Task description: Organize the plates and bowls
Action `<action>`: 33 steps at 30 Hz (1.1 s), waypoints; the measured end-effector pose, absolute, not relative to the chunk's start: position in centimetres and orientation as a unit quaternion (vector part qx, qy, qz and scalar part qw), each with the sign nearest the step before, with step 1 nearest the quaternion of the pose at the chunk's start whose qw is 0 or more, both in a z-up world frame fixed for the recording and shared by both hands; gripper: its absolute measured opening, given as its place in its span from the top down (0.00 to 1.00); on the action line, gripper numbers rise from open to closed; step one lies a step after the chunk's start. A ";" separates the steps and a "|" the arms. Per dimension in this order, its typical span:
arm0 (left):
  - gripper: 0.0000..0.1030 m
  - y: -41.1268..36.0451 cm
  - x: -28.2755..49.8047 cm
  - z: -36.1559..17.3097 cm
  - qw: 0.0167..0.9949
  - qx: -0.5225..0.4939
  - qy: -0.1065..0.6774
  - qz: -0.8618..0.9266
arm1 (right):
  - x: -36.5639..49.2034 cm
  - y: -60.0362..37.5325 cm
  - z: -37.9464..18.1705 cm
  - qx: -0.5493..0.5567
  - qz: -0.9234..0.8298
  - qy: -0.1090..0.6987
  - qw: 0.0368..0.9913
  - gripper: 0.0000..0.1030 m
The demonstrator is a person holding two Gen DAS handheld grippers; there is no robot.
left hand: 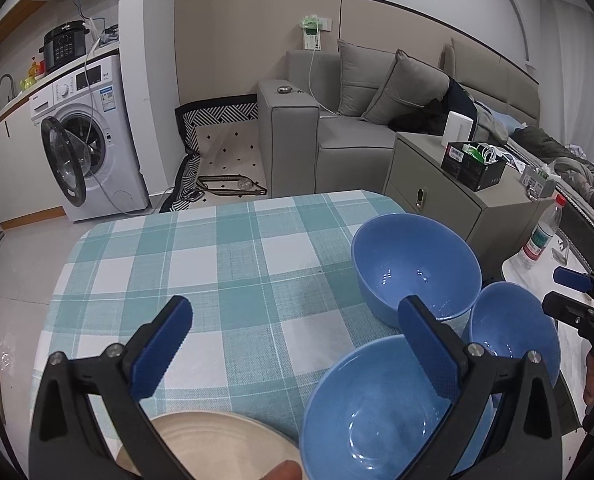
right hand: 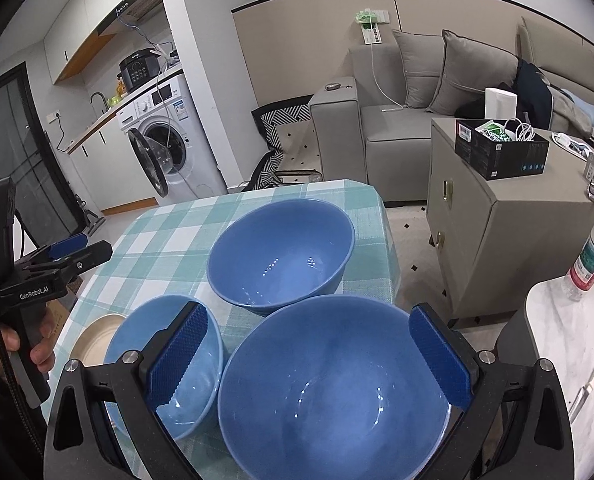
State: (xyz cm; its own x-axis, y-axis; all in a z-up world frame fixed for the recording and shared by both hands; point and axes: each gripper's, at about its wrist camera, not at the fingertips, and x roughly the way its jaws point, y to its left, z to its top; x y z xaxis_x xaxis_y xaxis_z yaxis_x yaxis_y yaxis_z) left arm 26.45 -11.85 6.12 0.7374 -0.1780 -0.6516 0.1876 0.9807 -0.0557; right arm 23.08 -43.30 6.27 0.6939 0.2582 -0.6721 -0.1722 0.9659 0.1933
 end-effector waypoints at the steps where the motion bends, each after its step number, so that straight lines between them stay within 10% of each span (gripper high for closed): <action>1: 0.00 -12.0 26.7 6.0 0.931 0.006 0.352 -0.098 | 23.3 -43.4 6.1 0.058 0.117 0.375 0.918 0.00; 33: 0.00 -16.7 32.9 1.5 0.905 0.013 0.412 -0.107 | 29.8 -44.2 3.0 0.063 0.108 0.429 0.894 0.01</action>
State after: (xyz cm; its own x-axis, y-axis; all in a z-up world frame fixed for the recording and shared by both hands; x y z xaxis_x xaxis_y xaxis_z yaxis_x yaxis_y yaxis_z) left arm 32.88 -16.71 1.48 0.6375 -0.1829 -0.7485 0.2048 0.9767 -0.0643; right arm 29.85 -44.24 3.02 0.6076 0.2483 -0.7544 -0.1394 0.9685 0.2065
